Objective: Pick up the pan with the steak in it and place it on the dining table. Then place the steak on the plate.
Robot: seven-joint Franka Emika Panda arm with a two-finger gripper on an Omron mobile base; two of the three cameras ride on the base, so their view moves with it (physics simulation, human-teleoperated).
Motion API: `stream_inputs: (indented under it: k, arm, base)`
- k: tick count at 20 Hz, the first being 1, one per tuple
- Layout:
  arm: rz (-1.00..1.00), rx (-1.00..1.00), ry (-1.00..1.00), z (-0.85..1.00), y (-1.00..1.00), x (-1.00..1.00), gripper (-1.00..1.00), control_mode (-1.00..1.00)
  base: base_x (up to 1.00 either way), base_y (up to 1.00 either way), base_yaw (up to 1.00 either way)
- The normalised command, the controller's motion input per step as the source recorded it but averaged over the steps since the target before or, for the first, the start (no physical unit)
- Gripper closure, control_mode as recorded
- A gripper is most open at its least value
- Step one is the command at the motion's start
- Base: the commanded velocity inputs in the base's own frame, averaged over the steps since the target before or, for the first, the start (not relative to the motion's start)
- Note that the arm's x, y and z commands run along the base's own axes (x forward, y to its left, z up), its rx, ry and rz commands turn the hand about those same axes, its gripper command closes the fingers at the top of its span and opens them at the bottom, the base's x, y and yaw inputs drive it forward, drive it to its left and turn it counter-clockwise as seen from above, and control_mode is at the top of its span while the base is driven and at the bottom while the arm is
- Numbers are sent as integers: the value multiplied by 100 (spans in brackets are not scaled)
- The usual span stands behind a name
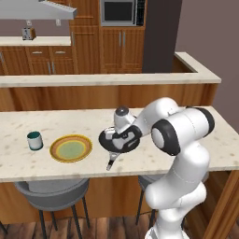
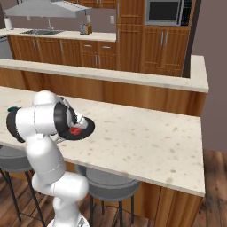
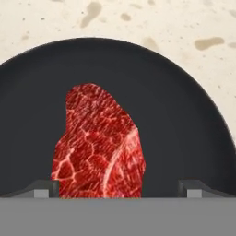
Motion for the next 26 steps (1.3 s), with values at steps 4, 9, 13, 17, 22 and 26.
stream_inputs:
  k: [4,9,13,17,22,26]
  arm:
    - [-2,6,0,-2,0,32,-100,-100]
    - [-3,6,0,-9,0,25,-100,-100]
    - [-1,1,0,-7,0,10,-100,-100]
    - [-1,2,0,-11,0,11,-100,-100]
    - [-2,4,0,-13,0,14,-100,-100]
    - [-2,2,0,-18,0,11,-100,-100]
  base:
    - [0,0,0]
    - [0,0,0]
    - [0,0,0]
    - [0,0,0]
    - [0,0,0]
    - [0,0,0]
